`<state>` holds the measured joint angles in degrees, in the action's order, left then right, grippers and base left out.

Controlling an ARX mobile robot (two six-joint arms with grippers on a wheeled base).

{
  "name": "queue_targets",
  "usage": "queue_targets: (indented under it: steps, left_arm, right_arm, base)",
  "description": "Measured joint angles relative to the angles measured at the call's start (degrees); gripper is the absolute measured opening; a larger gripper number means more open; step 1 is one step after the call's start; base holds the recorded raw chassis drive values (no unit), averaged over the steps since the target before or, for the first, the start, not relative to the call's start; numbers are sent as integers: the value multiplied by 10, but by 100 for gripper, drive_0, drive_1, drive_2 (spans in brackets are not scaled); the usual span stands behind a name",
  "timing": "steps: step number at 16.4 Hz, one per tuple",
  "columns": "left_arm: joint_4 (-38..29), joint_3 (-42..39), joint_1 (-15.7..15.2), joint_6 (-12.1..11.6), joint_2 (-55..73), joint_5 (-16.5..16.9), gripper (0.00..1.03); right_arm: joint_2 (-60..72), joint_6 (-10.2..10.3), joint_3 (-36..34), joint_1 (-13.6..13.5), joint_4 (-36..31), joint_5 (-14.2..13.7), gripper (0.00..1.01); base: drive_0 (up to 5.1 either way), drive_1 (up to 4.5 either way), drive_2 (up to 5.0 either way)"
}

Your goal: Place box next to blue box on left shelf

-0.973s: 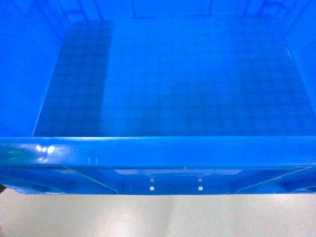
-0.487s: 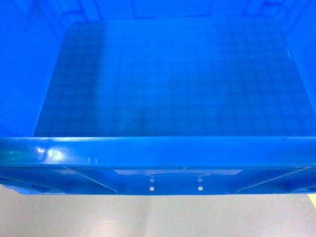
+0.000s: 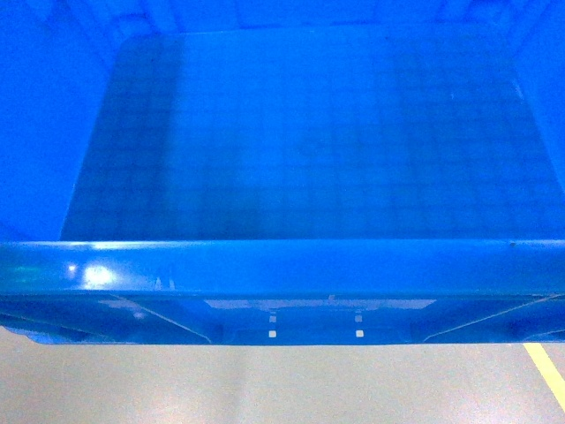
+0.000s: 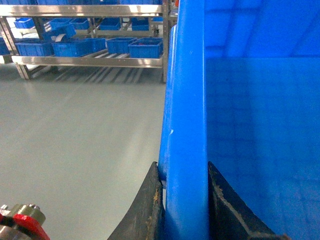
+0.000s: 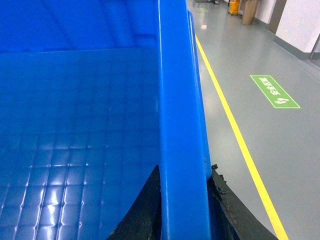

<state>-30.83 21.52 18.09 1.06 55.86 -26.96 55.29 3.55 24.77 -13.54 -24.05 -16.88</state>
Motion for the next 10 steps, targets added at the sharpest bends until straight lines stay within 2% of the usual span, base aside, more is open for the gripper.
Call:
queue_targets:
  steps: [10]
  left_arm:
    - [2, 0, 0, 0, 0, 0, 16]
  right_arm:
    - [0, 0, 0, 0, 3, 0, 17]
  base:
    - [-5, 411, -420]
